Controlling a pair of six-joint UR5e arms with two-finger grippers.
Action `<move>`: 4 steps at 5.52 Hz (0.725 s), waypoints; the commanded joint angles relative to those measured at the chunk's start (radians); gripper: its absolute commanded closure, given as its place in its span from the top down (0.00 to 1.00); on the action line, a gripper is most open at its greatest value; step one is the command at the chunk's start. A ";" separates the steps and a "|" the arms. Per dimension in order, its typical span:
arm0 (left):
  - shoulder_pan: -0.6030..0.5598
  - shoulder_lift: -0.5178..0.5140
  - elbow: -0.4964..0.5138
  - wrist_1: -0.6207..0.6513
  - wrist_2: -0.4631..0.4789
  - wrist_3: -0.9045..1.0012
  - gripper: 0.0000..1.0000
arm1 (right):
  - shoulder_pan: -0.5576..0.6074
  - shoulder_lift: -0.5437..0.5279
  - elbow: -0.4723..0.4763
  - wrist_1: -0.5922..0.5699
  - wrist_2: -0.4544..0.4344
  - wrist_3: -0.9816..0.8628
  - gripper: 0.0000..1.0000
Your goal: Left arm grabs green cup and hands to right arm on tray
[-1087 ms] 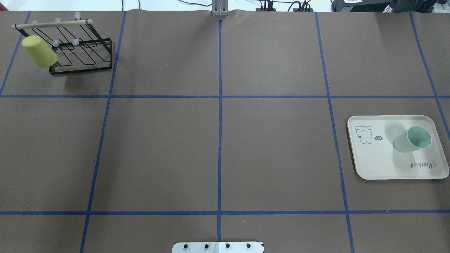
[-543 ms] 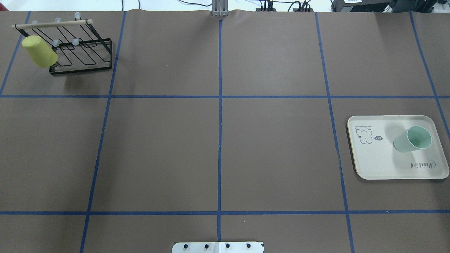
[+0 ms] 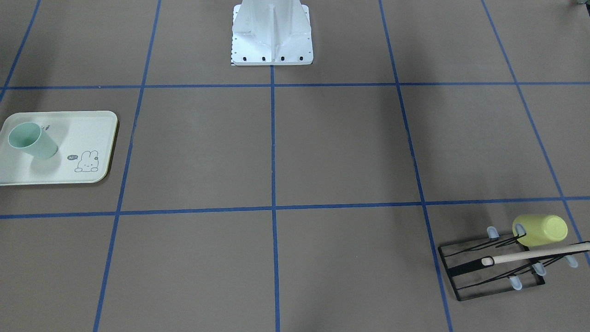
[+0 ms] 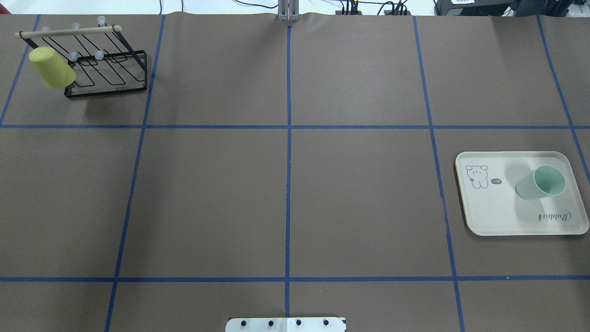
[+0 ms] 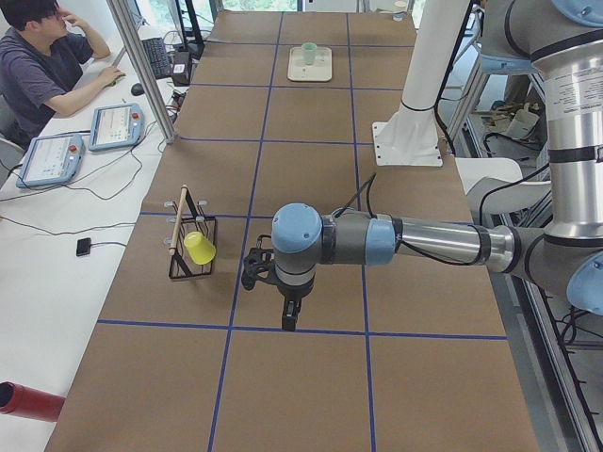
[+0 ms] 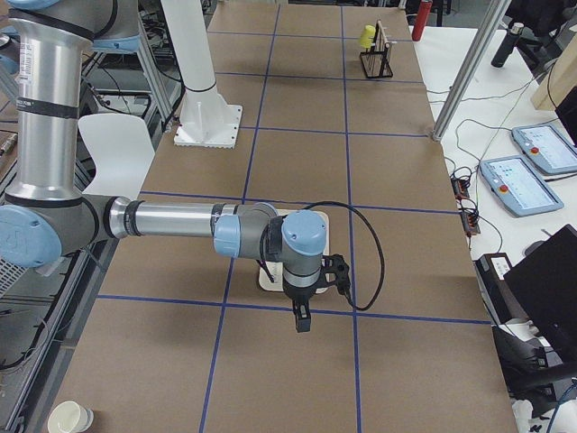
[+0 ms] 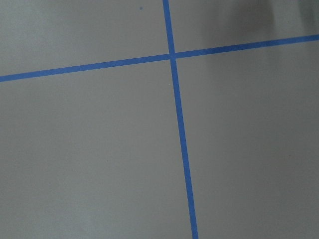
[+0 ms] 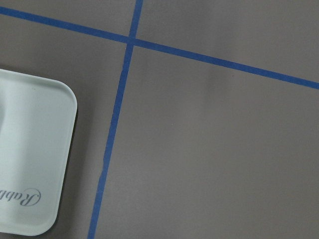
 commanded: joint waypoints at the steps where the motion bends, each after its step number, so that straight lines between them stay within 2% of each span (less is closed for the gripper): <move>1: 0.001 0.001 0.007 -0.001 0.001 0.000 1.00 | 0.000 -0.001 0.002 0.000 0.005 0.002 1.00; 4: -0.001 0.001 0.006 -0.001 0.006 -0.004 1.00 | -0.002 0.000 0.002 0.002 0.006 0.028 1.00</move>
